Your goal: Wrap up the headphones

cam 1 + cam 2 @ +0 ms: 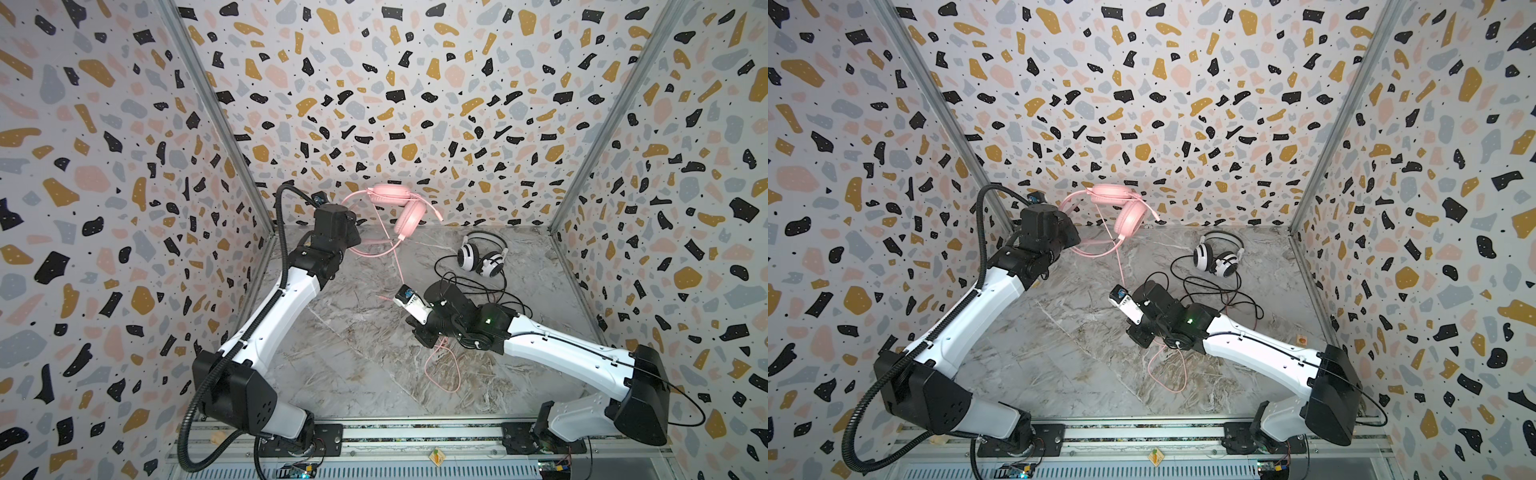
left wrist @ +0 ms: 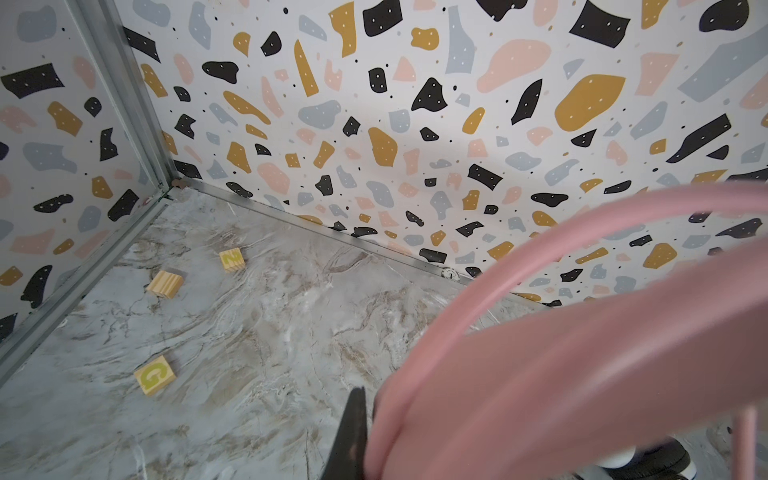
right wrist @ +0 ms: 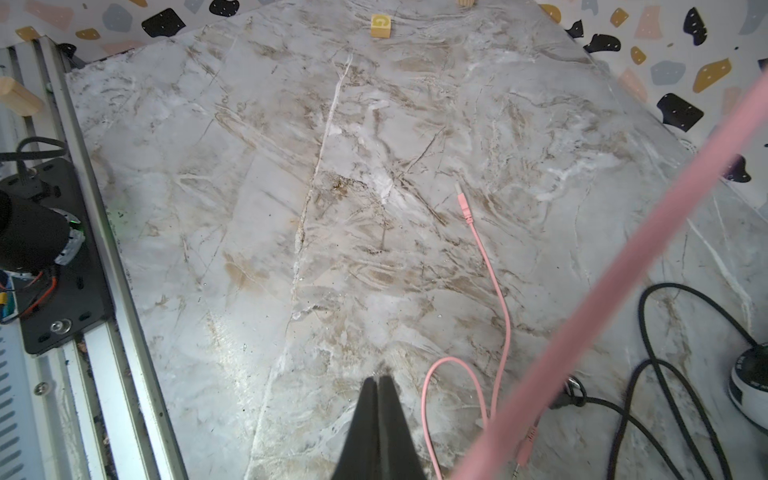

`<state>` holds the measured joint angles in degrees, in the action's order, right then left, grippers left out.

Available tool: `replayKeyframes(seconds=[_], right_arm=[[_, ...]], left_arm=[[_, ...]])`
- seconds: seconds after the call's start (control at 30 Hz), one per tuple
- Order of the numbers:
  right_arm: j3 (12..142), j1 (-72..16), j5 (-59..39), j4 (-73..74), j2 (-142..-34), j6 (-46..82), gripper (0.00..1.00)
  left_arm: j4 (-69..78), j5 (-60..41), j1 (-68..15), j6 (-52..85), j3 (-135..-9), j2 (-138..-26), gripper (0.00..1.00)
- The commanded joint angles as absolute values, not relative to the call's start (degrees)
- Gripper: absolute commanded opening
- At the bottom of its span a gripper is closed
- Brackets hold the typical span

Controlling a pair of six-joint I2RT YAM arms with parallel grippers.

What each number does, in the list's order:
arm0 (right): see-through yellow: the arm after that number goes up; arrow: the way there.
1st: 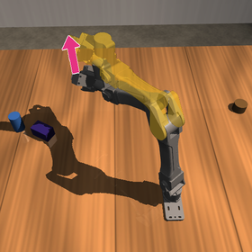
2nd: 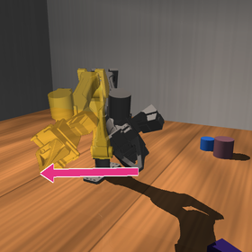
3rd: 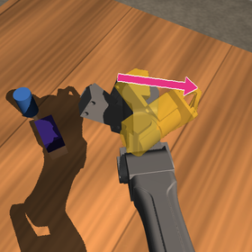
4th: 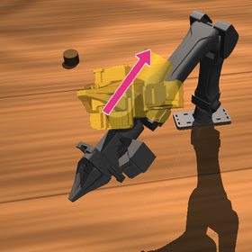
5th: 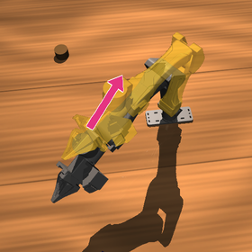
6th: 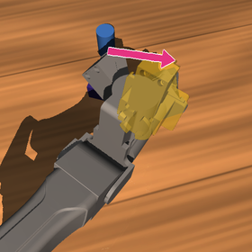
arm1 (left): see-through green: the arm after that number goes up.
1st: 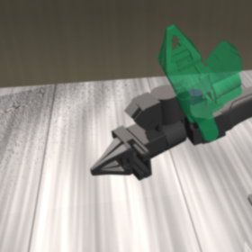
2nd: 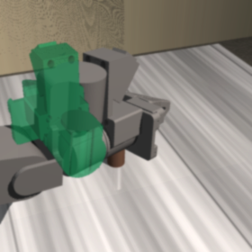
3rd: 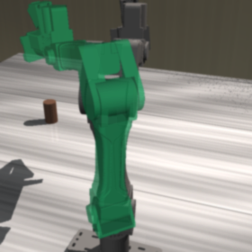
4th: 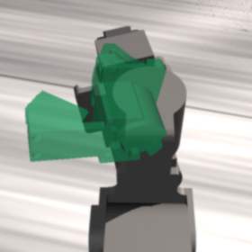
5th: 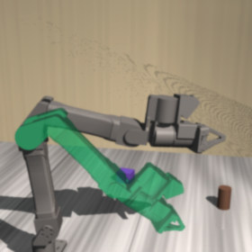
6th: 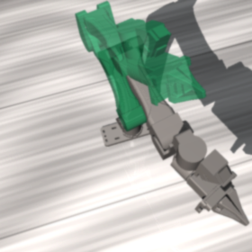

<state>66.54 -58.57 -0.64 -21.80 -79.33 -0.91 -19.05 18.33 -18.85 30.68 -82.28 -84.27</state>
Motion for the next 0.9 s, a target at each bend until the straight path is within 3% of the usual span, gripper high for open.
replayKeyframes(seconds=[0.0,0.43,0.67,0.87], right_arm=[[68.06,-59.26,-1.12,-22.19,-74.58,-0.62,0.00],[71.35,-57.89,15.56,-21.03,-69.12,-3.03,0.00],[73.67,-58.14,17.28,-19.69,-69.85,-4.89,0.01],[72.75,-58.37,24.98,-16.10,-69.52,-8.00,0.01]], left_arm=[[-12.01,20.17,-18.22,31.44,-81.02,-83.54,0.00],[-17.97,26.16,-20.37,21.10,-65.88,-75.25,0.00],[-22.65,32.40,-24.21,17.53,-64.14,-74.25,0.00],[-24.97,35.22,-24.36,14.72,-65.21,-73.77,0.00]])
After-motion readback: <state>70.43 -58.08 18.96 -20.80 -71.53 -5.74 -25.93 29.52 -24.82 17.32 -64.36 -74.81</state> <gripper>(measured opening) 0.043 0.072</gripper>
